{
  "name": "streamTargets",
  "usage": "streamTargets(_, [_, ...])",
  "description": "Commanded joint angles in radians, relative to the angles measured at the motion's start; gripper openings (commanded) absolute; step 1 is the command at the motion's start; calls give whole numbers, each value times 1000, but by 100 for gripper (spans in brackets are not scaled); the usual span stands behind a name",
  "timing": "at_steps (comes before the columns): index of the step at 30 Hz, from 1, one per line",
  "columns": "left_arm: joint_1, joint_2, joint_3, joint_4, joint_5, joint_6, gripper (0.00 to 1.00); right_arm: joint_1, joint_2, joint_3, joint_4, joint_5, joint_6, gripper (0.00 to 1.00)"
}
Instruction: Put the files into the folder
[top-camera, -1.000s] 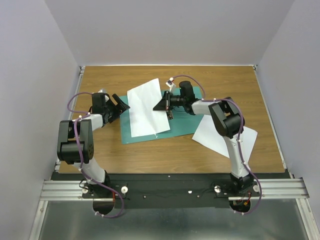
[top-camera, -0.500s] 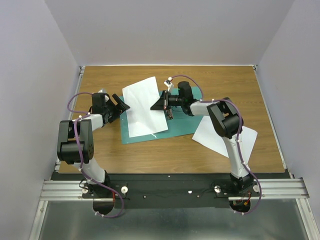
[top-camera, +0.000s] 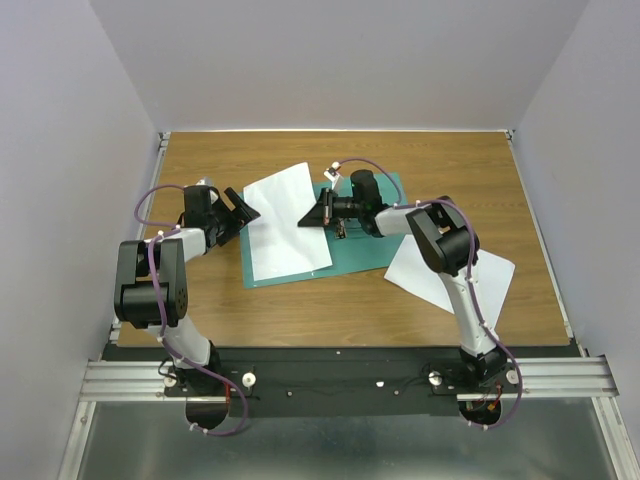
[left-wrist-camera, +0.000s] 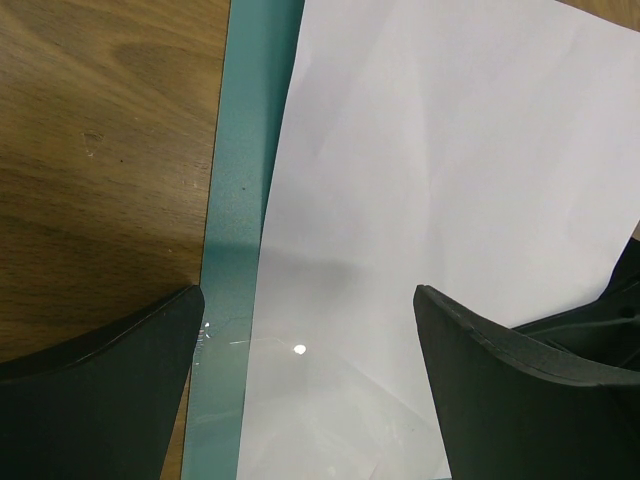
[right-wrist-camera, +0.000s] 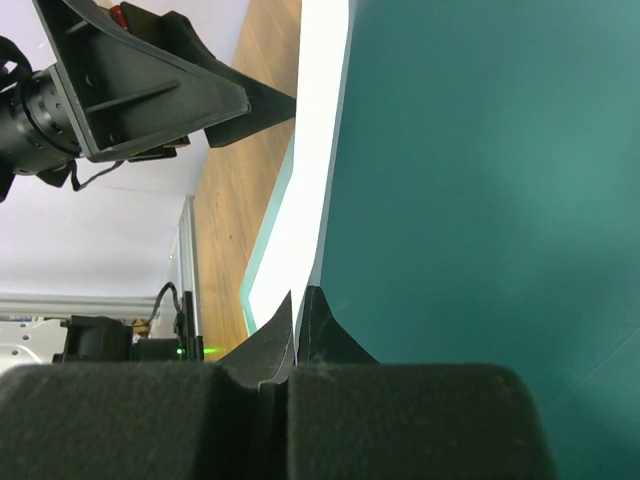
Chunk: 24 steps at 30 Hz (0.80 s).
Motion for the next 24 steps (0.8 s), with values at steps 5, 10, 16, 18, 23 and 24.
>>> streamTargets(5, [2,34,-30,-48,41,-4,96,9,15,16,40,-15,-15,1])
streamTargets(10, [4,36,-29,-48,40,-6,96,9,12,7,40,-6,-14,1])
streamTargets(16, [4,36,-30,-46,43,-10,96,13,16,2,48,5,1,1])
streamTargets(18, [4,36,-32,-43,41,-12,96,15,10,-7,52,11,12,1])
streamTargets(23, [4,34,-34,-43,41,-15,96,18,-8,-49,72,26,26,1])
streamTargets(24, [4,34,-34,-43,41,-16,96,19,-8,-52,74,26,29,1])
